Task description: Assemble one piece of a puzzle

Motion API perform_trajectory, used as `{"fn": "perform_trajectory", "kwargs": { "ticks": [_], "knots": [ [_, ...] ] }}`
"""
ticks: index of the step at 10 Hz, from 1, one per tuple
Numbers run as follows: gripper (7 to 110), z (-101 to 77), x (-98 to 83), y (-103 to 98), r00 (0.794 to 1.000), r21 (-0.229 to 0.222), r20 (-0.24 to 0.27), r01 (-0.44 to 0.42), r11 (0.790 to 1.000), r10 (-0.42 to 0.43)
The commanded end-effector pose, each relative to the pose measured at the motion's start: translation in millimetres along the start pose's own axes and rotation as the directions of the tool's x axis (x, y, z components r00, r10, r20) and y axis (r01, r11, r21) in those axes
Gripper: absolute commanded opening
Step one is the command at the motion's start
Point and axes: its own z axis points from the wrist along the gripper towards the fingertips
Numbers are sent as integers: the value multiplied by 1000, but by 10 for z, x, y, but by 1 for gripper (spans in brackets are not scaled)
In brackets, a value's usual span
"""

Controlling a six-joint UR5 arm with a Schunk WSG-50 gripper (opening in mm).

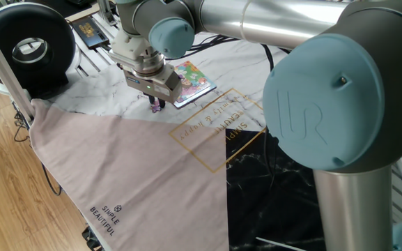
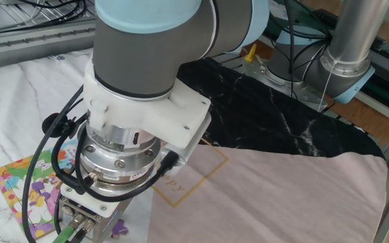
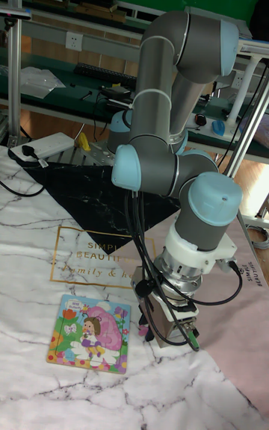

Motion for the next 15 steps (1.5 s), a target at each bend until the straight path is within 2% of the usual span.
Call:
{"fn": "perform_trajectory", "kwargs": {
  "ticks": [1,3,4,5,7,8,10,11,13,15],
  "knots": [
    [22,-15,3,-11,1000,3,5,-11,1000,11],
    [22,-192,88,32,998,-24,-57,-34,999,33],
    [7,-229,61,38,997,-30,-58,-56,998,54],
    [7,-210,18,24,997,-26,-33,-67,997,66],
    [7,-236,59,35,997,-29,-35,-67,997,66],
    [7,-286,136,37,997,-25,-37,-73,997,72],
    [7,-391,314,106,989,-13,-37,-143,990,142],
    [7,-391,480,123,982,11,-59,-179,984,179],
    [7,-432,687,226,972,12,-66,-224,975,224],
    [7,-465,910,292,962,28,-98,-255,967,256]
  ]
}}
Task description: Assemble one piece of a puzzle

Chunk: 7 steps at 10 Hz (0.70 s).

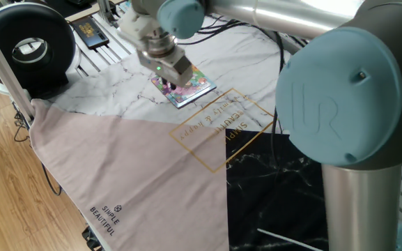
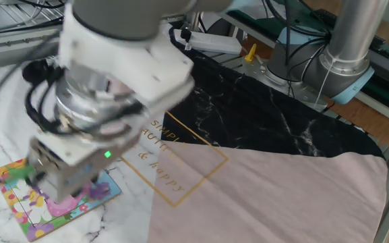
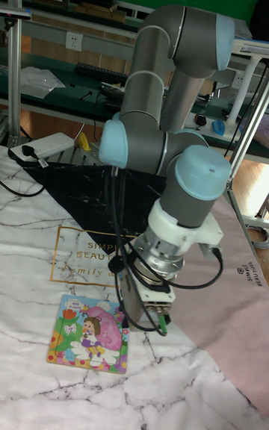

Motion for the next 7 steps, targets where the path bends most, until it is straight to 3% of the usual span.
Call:
{"fn": "perform_trajectory", "kwargs": {
  "ticks": [1,2,4,7],
  "knots": [
    [7,34,350,21,995,34,-21,-93,995,94],
    [7,114,370,2,995,37,-7,-102,994,102],
    [7,165,578,-52,990,63,-46,-133,989,136],
    [7,258,608,-156,984,83,-40,-172,982,176]
  ]
}}
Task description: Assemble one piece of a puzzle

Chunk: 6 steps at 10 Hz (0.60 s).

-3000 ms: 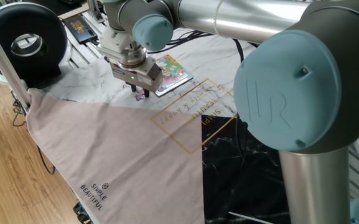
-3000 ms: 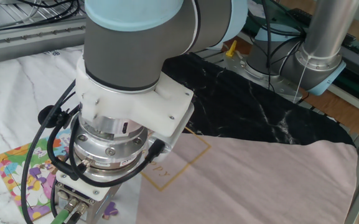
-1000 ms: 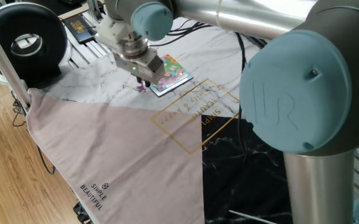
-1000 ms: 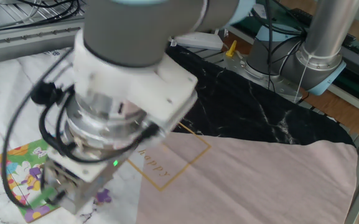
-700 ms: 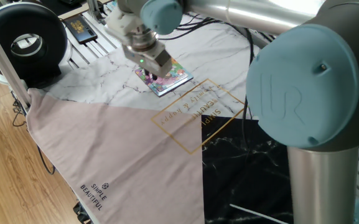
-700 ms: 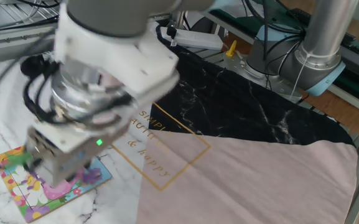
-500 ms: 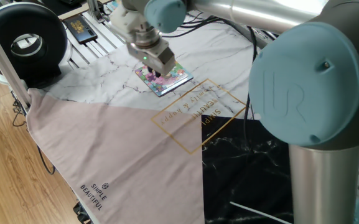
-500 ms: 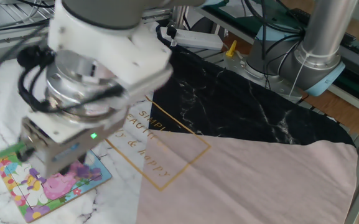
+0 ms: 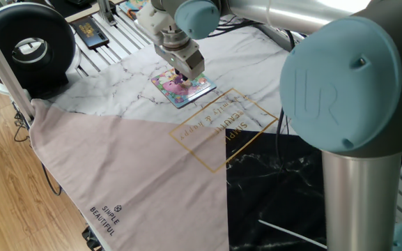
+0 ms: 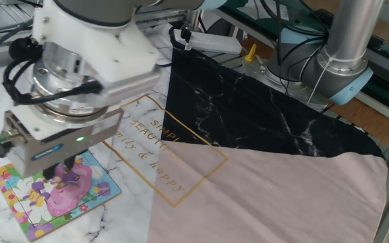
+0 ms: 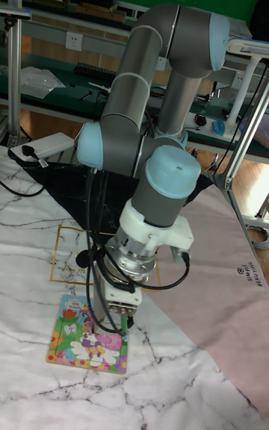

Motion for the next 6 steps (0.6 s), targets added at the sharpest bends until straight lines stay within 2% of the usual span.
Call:
{"fn": "perform_trajectory", "kwargs": {
  "ticks": [1,5,6],
  "knots": [
    [7,53,51,-94,997,26,22,-76,997,75],
    [7,18,71,-215,981,63,71,-183,981,179],
    [7,42,-7,-218,976,50,102,-199,979,193]
  ]
}}
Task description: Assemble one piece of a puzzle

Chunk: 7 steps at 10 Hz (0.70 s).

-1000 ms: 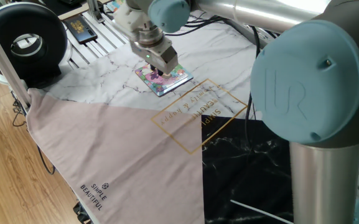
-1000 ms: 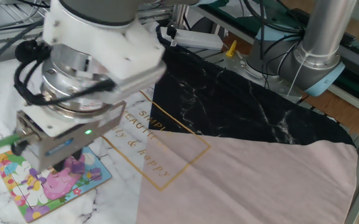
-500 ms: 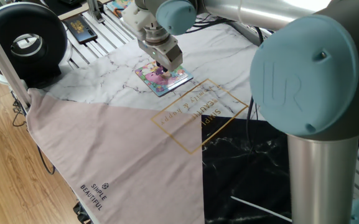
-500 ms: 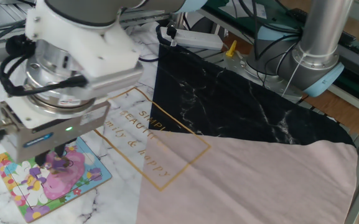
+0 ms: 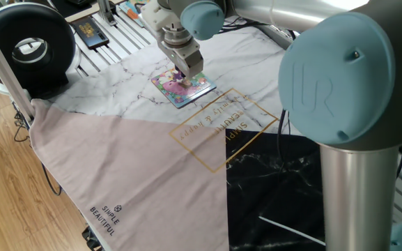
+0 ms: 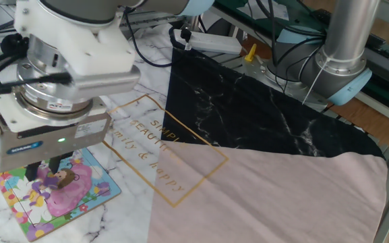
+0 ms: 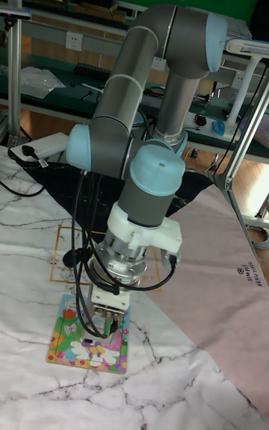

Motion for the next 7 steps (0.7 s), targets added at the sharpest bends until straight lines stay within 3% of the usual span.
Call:
{"fn": "perform_trajectory", "kwargs": {
  "ticks": [1,7],
  "knots": [
    [7,37,-109,-55,995,1,69,-70,998,70],
    [7,60,-78,11,998,-27,55,-42,999,44]
  ]
}}
